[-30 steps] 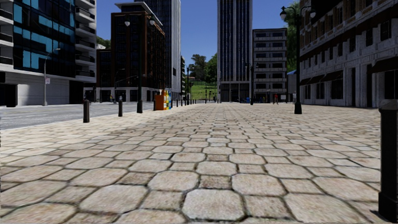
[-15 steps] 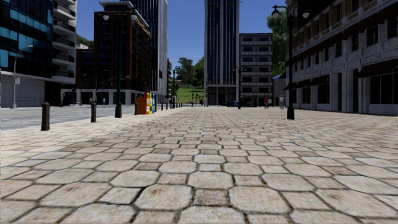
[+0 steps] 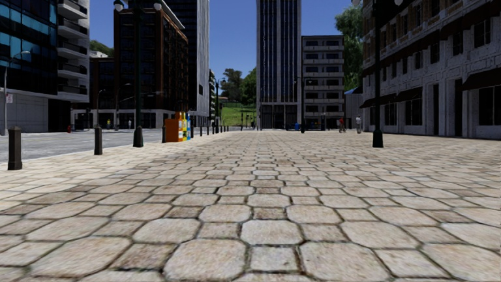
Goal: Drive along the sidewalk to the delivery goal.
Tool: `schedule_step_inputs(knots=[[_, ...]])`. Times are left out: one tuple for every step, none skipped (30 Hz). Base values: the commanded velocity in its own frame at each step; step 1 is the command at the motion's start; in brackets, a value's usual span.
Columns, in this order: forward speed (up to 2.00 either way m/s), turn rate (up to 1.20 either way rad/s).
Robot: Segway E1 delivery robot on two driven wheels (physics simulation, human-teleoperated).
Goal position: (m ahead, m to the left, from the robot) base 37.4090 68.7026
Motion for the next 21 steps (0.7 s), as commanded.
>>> schedule_step_inputs(knots=[[2.0, 0.0], [2.0, 0.0], [2.0, 0.0], [2.0, 0.0], [2.0, 0.0], [2.0, 0.0], [2.0, 0.0], [2.0, 0.0], [2.0, 0.0], [2.0, 0.0], [2.0, 0.0], [2.0, 0.0], [2.0, 0.0], [2.0, 0.0], [2.0, 0.0], [2.0, 0.0], [2.0, 0.0], [2.0, 0.0], [2.0, 0.0], [2.0, 0.0], [2.0, 0.0]])
